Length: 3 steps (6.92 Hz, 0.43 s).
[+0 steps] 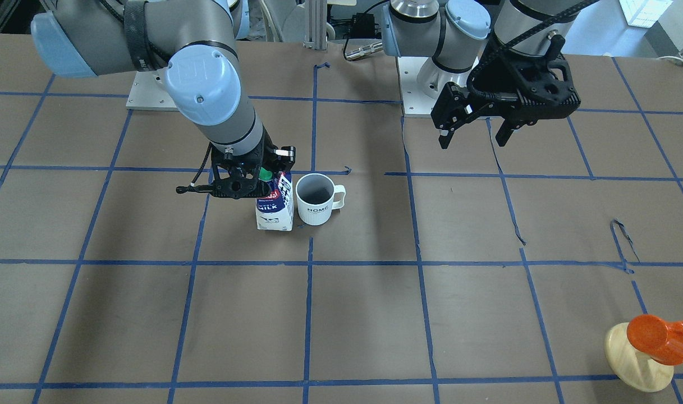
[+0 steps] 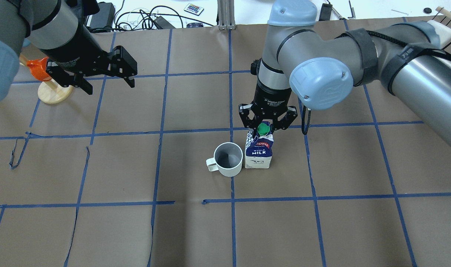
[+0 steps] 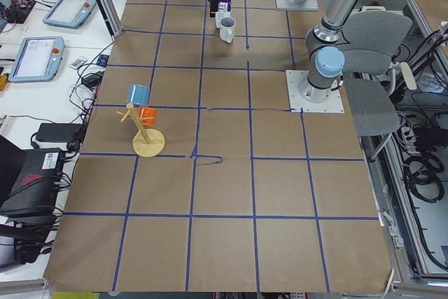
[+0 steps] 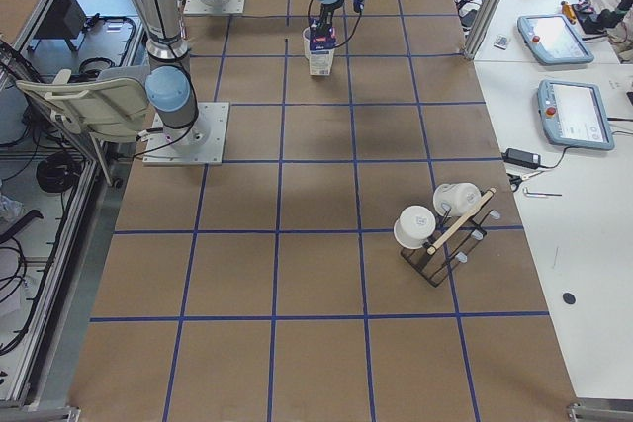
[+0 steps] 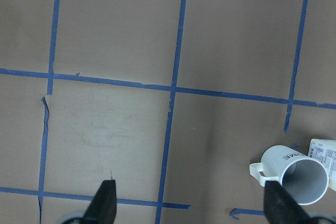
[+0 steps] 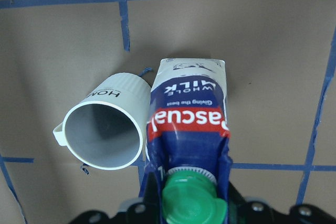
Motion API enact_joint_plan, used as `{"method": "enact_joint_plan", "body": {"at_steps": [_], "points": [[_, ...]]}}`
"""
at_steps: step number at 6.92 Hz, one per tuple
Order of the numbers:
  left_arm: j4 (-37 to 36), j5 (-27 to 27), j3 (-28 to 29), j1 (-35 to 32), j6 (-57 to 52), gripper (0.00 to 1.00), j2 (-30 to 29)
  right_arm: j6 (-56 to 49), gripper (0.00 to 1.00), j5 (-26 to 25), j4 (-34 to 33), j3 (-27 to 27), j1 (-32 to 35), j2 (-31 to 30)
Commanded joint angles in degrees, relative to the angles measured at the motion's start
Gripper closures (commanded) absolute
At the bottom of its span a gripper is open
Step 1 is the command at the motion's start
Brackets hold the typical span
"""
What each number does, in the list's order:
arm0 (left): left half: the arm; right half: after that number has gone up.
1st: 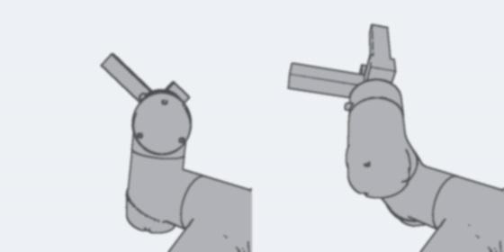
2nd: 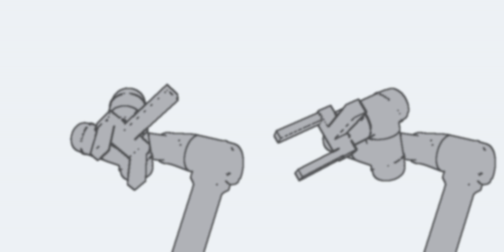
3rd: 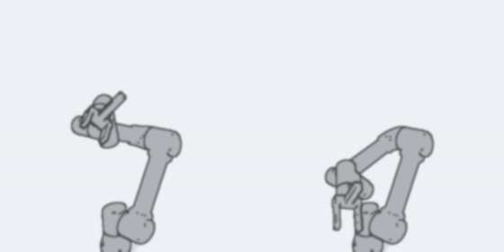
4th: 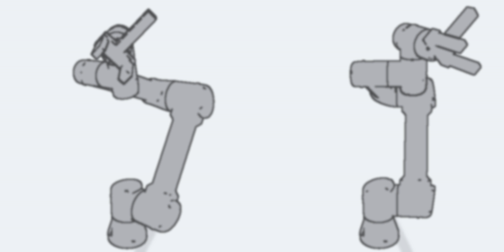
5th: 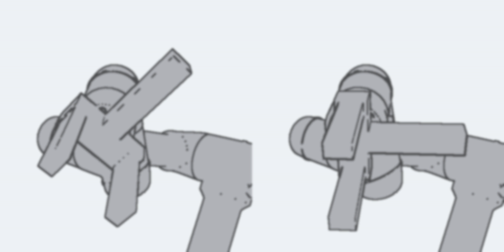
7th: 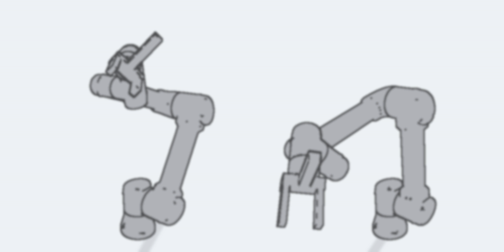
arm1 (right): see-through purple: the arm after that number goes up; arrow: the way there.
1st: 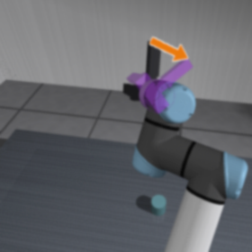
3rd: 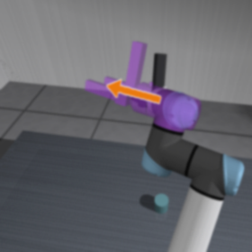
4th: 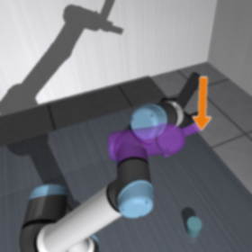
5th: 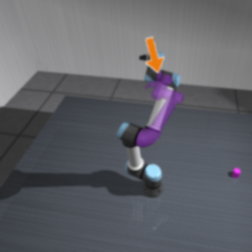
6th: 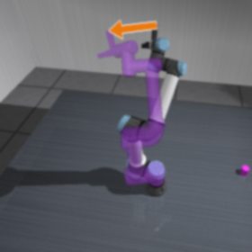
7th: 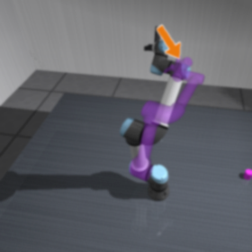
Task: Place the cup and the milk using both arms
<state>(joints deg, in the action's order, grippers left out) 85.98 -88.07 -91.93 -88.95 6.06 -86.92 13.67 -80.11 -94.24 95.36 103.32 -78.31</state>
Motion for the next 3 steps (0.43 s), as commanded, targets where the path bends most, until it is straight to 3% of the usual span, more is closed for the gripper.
{"method": "enact_joint_plan", "body": {"at_steps": [1, 2, 3], "points": [[0.07, 0.00, -0.09, -0.08, 0.00, 0.00, 0.00, 0.04, 0.34, -0.04, -0.16, 0.09, 0.04, 0.09], [0.07, 0.00, -0.09, -0.08, 0.00, 0.00, 0.00, -0.22, 0.02, -0.04, -0.16, 0.09, 0.04, 0.09], [0.07, 0.00, -0.18, -0.08, 0.00, 0.00, 0.09, -0.13, 0.00, -0.30, -0.07, 0.01, -0.05, 0.00]]}}
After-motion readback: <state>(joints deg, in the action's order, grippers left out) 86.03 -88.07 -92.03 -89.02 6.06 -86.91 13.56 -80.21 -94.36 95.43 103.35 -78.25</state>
